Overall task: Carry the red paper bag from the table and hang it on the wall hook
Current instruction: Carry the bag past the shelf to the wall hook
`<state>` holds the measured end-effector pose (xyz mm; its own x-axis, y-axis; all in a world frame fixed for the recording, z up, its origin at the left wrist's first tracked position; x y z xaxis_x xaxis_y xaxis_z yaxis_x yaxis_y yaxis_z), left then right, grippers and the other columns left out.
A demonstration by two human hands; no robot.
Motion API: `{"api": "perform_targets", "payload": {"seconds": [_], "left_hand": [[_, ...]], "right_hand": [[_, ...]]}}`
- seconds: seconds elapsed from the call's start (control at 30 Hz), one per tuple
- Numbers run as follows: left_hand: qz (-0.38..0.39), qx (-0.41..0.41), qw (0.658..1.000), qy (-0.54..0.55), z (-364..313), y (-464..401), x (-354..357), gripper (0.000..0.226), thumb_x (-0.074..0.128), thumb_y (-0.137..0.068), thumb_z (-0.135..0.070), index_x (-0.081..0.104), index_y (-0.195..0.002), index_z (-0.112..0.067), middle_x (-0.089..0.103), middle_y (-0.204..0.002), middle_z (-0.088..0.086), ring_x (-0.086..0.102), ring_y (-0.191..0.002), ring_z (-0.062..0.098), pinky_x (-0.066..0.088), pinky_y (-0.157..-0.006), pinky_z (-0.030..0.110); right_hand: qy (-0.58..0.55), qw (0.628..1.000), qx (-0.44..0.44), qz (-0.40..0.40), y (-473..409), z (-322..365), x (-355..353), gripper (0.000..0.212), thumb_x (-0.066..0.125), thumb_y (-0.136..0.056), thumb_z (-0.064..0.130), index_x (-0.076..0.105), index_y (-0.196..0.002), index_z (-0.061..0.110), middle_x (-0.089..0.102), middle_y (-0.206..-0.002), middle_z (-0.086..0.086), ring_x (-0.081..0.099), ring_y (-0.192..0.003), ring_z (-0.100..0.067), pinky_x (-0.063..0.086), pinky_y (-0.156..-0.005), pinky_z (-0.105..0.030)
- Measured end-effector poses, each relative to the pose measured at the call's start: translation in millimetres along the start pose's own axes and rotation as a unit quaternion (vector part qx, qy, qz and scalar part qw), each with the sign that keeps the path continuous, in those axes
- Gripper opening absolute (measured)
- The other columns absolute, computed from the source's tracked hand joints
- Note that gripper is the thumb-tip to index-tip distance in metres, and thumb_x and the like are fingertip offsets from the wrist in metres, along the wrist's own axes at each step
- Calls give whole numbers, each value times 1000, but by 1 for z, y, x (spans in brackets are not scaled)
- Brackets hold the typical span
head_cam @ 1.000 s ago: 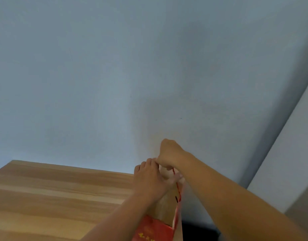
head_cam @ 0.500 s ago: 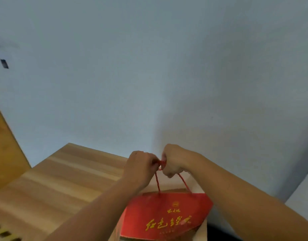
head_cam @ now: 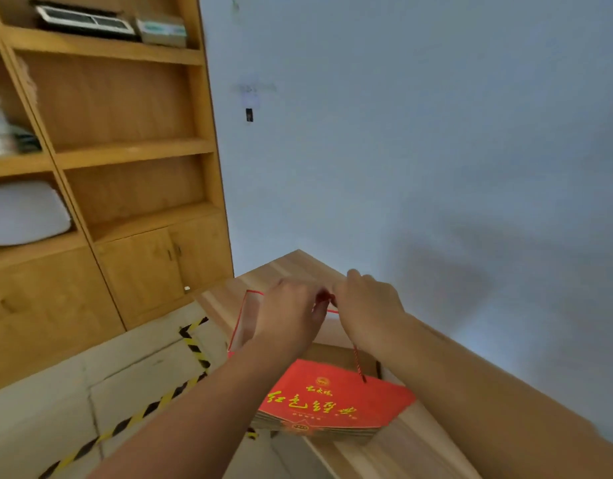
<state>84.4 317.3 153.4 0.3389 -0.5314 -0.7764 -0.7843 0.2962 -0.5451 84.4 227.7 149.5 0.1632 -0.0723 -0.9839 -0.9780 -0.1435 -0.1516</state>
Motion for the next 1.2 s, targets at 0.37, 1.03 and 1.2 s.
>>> {"api": "perform_targets", "payload": {"seconds": [0.37,1.03,1.2], "left_hand": [[-56,-131,990,-11,166,80,-87,11,59,-90,-28,68,-96,-31,75,-89,-10,68,-86,18,54,-74,42],[-132,-294,942,-99,276,131,-177,3,66,-92,-29,68,-93,-30,74,-83,-11,67,-79,13,41,-67,31],[-143,-309,933,-115,329,120,-189,3,65,-92,-33,67,-93,-34,72,-83,-16,66,-78,9,44,-63,28]], "right_hand": [[-191,969,-131,-85,-42,175,16,16,52,-99,20,65,-94,12,63,-83,-4,64,-78,-26,53,-70,-42],[-327,893,-302,-64,-82,310,2,18,51,-101,30,59,-88,20,61,-76,1,56,-66,-16,47,-56,-37],[-320,890,-311,-95,-128,344,1,18,52,-101,36,62,-94,22,62,-86,5,58,-77,-14,52,-63,-34]]}}
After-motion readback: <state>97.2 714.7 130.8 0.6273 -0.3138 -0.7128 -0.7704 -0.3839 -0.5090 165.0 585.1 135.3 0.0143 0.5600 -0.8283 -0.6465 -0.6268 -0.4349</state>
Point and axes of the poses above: each hand's wrist, its own y-axis away from the middle knuckle, its own x-axis out of the palm, z = x × y, the point moved 10 cm from there along -y, towards the middle knuckle
